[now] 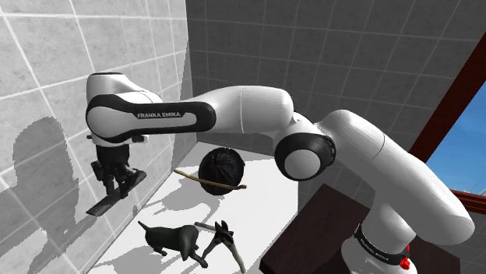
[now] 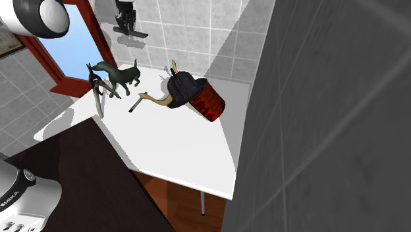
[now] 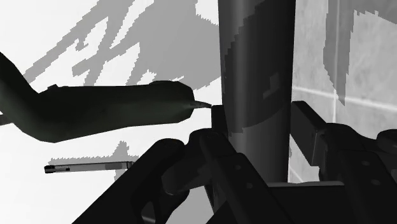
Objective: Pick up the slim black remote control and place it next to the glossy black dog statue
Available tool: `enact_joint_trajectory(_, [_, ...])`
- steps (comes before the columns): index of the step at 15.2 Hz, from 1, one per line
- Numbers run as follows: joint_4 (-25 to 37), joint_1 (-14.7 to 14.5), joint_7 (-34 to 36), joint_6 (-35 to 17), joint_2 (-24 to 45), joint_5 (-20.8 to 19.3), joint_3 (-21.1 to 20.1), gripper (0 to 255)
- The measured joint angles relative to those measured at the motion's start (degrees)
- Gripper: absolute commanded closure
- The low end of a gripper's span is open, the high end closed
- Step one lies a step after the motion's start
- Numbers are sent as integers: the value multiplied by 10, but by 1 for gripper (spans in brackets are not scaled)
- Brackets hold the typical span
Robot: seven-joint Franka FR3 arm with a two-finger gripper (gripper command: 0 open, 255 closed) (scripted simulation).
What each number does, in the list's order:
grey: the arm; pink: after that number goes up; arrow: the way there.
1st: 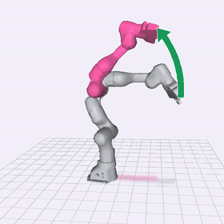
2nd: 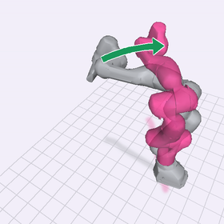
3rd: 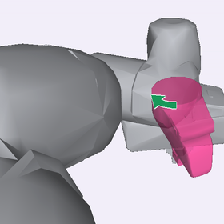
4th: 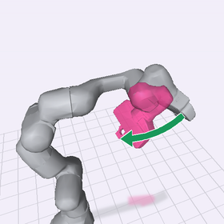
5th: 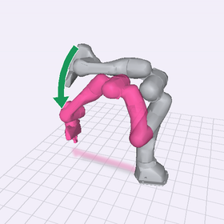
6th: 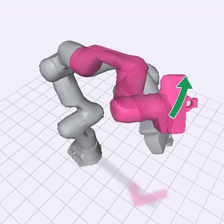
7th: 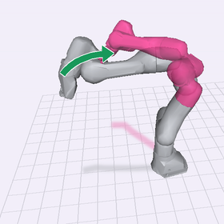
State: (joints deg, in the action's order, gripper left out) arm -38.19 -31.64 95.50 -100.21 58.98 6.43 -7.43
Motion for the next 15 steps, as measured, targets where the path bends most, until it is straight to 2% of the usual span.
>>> enact_joint_trajectory(2, [-23, 1, -2, -19, -4, 1, 0, 255])
enact_joint_trajectory(5, [-27, 0, -5, -32, 6, 1, 0, 255])
enact_joint_trajectory(9, [-87, 3, -12, -77, -9, 3, 0, 255])
enact_joint_trajectory(15, [-108, 5, -18, -110, 4, 4, 0, 255])
